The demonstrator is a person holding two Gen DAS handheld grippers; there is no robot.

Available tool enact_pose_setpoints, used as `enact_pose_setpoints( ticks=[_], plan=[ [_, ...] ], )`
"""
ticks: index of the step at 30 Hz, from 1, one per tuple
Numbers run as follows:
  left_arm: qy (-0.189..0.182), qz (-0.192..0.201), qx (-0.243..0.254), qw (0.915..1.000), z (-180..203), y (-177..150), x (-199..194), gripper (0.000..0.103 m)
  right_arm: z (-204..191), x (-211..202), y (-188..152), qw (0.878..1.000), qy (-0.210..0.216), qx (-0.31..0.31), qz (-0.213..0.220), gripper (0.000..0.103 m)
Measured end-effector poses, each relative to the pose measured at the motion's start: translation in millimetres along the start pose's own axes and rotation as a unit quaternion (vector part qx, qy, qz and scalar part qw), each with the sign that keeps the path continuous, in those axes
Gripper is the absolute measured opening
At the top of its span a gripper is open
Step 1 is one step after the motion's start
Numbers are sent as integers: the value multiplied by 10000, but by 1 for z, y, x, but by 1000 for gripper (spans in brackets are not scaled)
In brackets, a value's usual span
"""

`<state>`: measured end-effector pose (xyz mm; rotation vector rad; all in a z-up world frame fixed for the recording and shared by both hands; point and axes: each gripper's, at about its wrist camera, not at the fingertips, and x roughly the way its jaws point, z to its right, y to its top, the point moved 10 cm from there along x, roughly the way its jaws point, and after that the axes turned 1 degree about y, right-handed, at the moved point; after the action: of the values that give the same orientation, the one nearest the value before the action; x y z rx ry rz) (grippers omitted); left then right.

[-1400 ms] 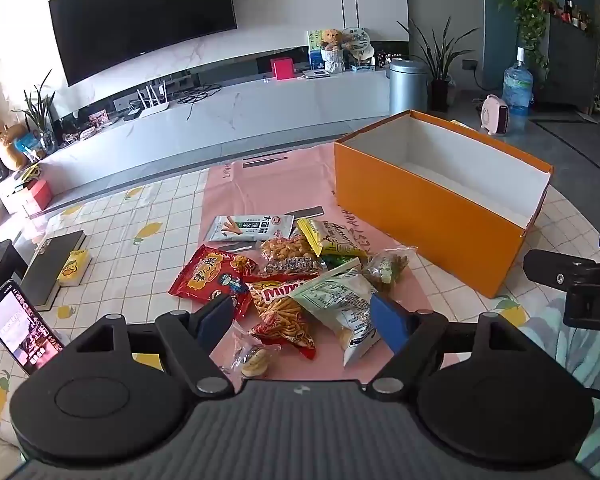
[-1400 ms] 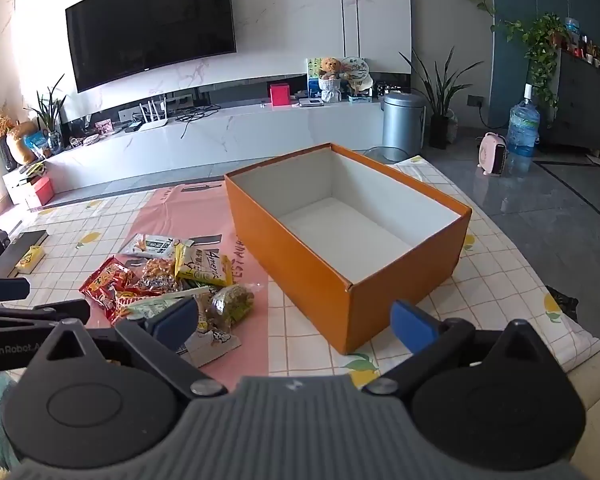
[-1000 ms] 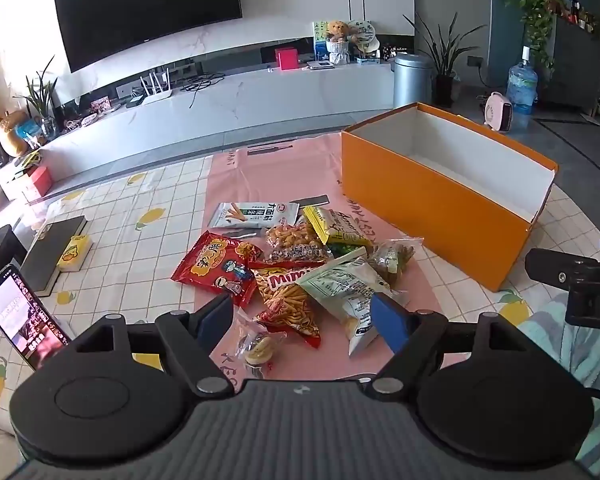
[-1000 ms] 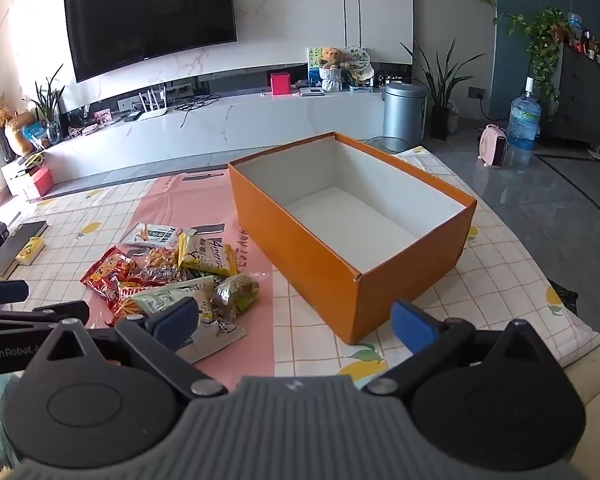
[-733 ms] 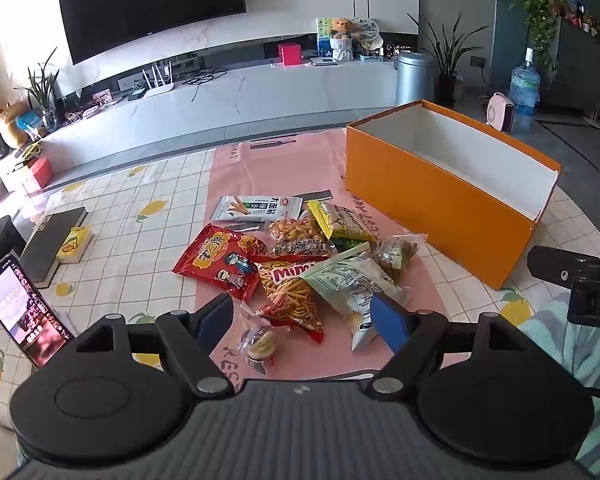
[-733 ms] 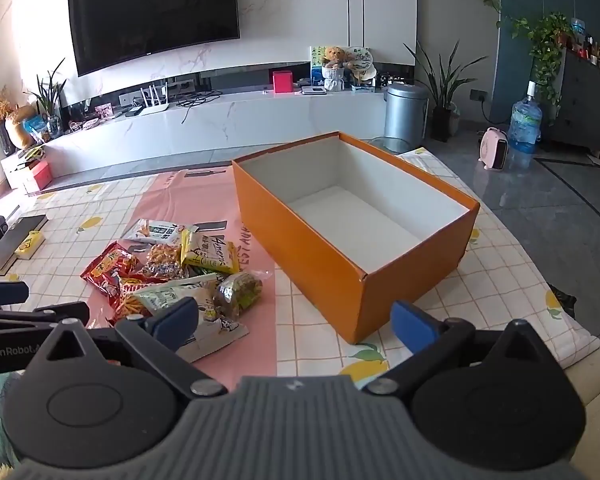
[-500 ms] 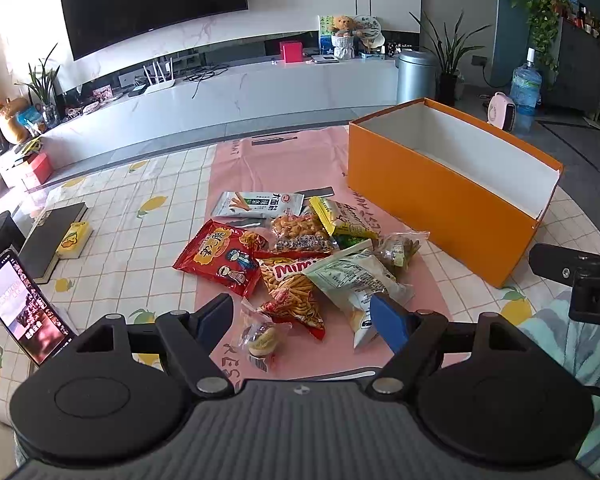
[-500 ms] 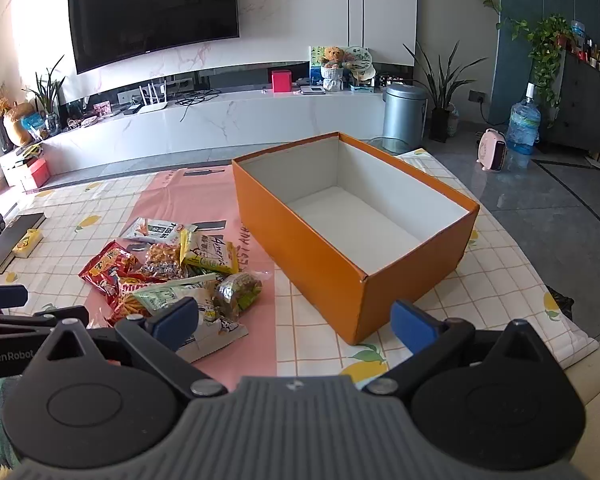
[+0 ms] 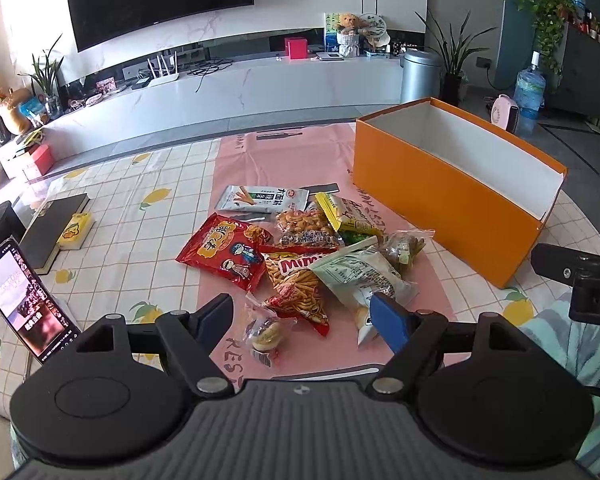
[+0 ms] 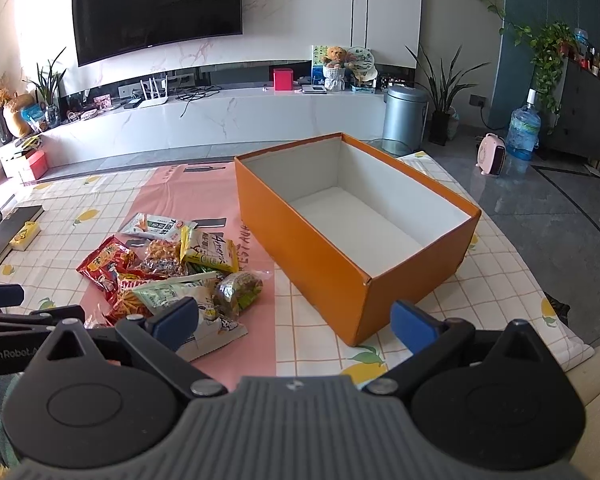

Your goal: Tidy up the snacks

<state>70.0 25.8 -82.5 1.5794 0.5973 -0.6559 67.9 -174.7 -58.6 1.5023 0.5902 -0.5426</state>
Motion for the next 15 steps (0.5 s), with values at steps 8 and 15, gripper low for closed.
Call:
enact_pose_setpoints(
  ticks=[8,15],
  plan=[
    [-9,-19,-62,10000,-5,-2,2,91,-2,-1,0,10000,-34,-42,8,99],
    [-17,-15,-94,10000,-6,-2,1,91,-2,-1,0,10000,-41,-47,8,99]
  ],
)
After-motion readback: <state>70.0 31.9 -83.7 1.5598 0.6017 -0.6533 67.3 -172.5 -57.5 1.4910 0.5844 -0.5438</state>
